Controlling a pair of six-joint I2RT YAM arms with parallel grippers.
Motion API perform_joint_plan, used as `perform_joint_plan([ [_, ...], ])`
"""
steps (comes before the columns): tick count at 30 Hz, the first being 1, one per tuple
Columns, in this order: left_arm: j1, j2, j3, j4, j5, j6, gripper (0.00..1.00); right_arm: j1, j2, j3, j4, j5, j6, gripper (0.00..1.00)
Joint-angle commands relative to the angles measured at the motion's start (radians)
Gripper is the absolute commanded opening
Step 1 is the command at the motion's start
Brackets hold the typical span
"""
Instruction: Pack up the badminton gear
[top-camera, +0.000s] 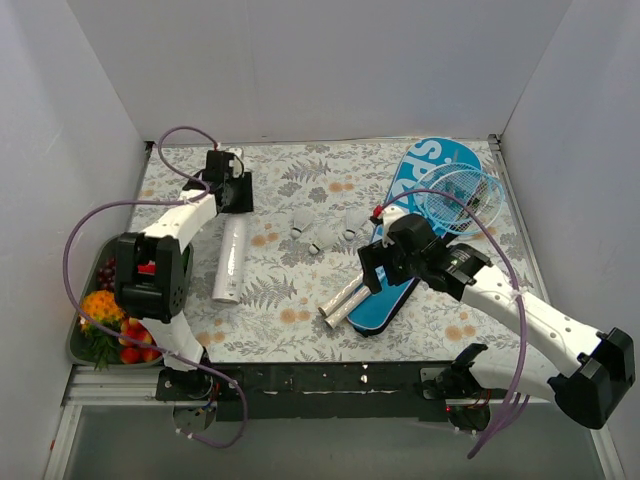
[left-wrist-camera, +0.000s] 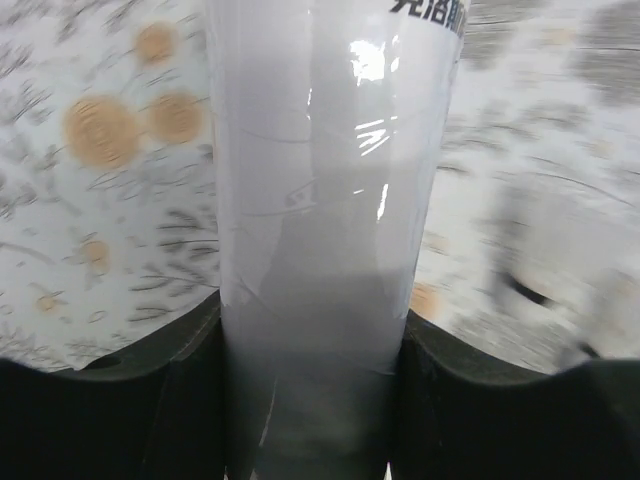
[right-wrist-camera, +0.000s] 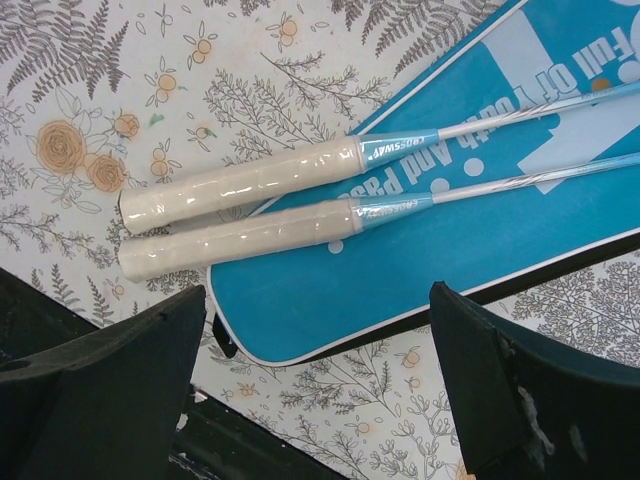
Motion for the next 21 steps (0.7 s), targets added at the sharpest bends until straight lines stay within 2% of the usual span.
perform_joint_plan([
  [1, -0.084, -0.245, 0.048, -0.044, 0.196, 0.071, 0.18, 0.007, -0.056, 0.106, -0.068, 0.021, -0.023, 1.0],
  [4, -0.136, -0.349, 0.025, -0.087, 0.31, 0.097, 0.2, 0.007, -0.081, 0.169, -0.119, 0.002, -0.028, 1.0],
  [8, -0.19, -0.464, -0.007, -0.175, 0.53, 0.125, 0.22, 0.007, -0.125, 0.264, -0.185, -0.093, -0.04, 1.0],
  [14, -0.317, -0.59, -0.075, -0.241, 0.67, 0.153, 0.25, 0.007, -0.15, 0.422, -0.242, -0.352, -0.092, 1.0],
  [18, -0.409, -0.641, -0.128, -0.258, 0.75, 0.154, 0.29, 0.007, -0.132, 0.482, -0.253, -0.46, -0.118, 1.0],
  [21, -0.458, -0.682, -0.173, -0.256, 0.76, 0.156, 0.32, 0.007, -0.124, 0.524, -0.262, -0.512, -0.143, 1.0],
])
